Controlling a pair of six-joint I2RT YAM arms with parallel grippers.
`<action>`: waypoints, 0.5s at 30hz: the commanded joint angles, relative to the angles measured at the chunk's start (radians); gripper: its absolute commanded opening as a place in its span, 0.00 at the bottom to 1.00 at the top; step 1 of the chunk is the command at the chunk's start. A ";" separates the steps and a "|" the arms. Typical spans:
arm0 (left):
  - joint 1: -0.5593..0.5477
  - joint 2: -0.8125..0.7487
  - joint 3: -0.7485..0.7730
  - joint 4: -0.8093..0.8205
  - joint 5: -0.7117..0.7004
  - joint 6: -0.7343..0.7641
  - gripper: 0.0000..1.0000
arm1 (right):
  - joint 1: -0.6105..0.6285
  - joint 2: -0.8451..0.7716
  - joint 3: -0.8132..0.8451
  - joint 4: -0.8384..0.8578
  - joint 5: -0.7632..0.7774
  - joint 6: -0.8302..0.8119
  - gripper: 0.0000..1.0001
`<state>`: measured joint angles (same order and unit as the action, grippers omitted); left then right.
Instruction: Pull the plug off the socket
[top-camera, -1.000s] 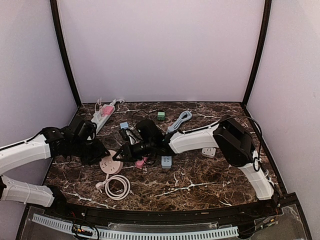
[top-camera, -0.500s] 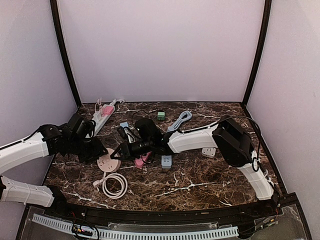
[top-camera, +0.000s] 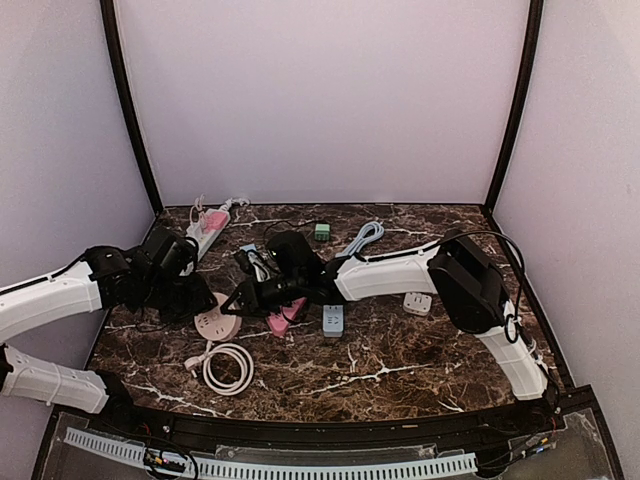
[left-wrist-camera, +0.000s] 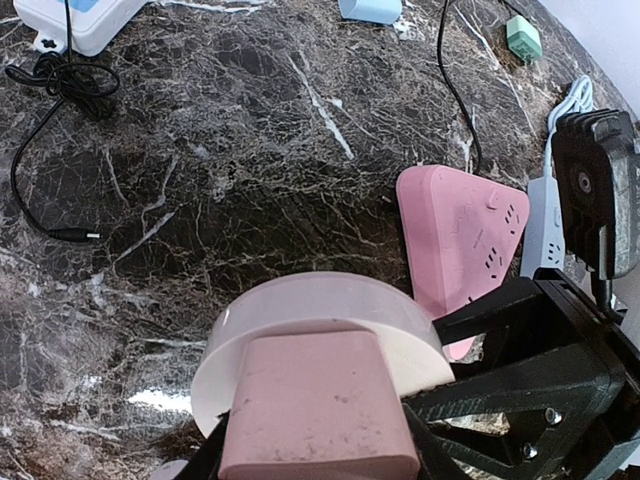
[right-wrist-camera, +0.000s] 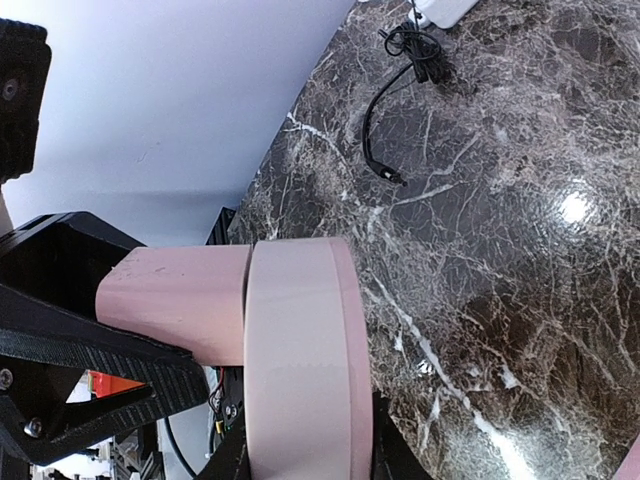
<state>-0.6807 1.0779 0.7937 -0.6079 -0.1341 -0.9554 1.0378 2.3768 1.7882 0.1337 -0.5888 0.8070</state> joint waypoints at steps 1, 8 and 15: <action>-0.071 0.020 0.060 -0.007 0.006 -0.003 0.15 | -0.044 0.019 -0.016 -0.075 0.141 0.054 0.00; -0.063 -0.002 0.092 -0.016 0.062 0.010 0.16 | -0.049 0.032 -0.042 -0.042 0.112 0.051 0.00; 0.081 -0.020 0.113 -0.052 0.220 0.086 0.14 | -0.061 0.049 -0.021 -0.085 0.080 0.098 0.00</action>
<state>-0.6514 1.1240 0.8467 -0.6537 -0.0841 -0.9493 1.0302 2.3768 1.7710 0.1528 -0.6147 0.8352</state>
